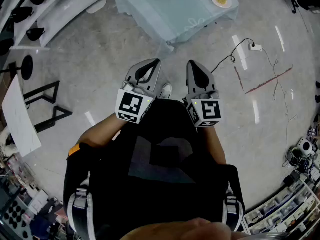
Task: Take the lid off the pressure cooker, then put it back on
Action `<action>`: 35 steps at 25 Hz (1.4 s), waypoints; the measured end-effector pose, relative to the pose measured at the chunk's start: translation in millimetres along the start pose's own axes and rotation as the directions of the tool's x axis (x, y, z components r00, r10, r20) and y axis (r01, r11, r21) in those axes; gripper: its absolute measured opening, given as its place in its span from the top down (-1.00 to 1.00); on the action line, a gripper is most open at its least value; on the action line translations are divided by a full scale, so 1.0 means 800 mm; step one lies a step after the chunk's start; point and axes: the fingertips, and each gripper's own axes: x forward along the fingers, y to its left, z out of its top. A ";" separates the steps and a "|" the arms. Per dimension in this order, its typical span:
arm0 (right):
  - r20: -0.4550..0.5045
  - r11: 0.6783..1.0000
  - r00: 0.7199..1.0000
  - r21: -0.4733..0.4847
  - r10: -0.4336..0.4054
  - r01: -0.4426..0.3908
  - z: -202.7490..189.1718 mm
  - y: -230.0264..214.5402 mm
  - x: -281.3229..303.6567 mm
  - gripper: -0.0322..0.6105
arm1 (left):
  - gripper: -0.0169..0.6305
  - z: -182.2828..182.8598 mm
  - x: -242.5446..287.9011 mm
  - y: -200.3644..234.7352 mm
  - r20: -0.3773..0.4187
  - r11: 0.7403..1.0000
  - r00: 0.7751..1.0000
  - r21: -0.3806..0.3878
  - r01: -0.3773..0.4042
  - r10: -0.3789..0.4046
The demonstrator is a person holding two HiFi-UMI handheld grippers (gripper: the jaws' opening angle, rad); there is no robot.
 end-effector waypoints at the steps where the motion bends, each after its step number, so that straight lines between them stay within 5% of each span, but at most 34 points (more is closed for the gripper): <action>1: 0.000 1.000 1.000 0.000 0.000 0.000 -0.001 0.000 0.001 0.86 | 0.92 0.000 0.000 0.001 0.001 1.000 1.000 0.001 -0.001 0.001; 24: 0.042 0.998 0.998 0.037 0.045 -0.047 0.021 -0.022 -0.007 0.85 | 0.92 0.028 0.007 -0.012 0.019 1.000 1.000 0.025 -0.018 0.017; 35: 0.022 0.999 1.000 0.036 0.021 -0.022 0.036 -0.076 0.061 0.84 | 0.92 0.056 0.086 0.021 0.031 0.999 0.999 0.034 0.039 -0.040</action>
